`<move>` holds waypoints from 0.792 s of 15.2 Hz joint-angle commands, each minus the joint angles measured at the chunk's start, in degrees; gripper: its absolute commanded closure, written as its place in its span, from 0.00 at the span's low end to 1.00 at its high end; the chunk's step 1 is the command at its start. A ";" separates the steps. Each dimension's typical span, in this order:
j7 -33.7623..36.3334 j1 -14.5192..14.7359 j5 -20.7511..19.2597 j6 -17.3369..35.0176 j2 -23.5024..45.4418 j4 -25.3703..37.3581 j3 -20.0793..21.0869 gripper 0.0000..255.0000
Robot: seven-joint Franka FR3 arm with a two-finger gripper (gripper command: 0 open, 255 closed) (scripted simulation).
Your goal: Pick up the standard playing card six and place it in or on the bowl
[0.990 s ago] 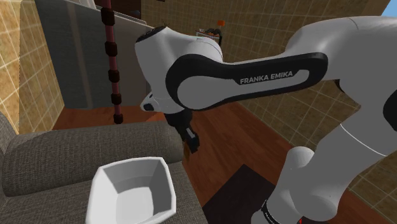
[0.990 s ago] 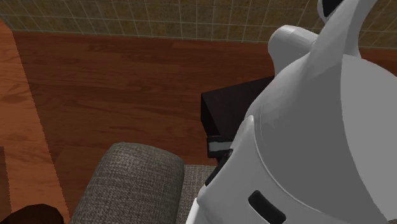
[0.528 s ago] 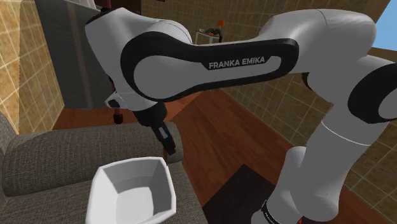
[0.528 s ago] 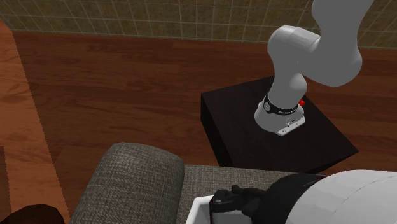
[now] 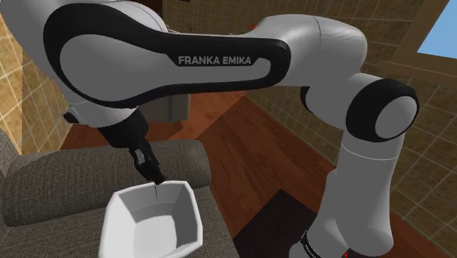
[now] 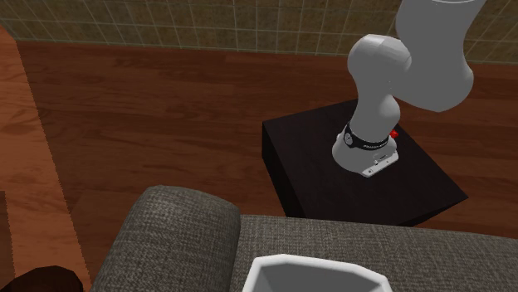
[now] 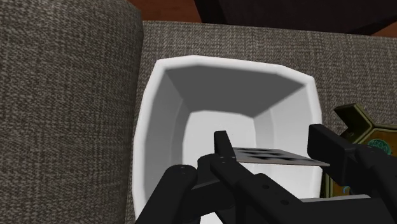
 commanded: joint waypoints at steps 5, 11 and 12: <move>0.64 -0.24 0.09 4.02 0.11 -3.96 -0.05 1.00; 1.16 -0.62 0.14 8.62 0.06 -8.65 -0.16 1.00; 1.26 -0.67 0.13 9.36 0.11 -9.36 -0.18 1.00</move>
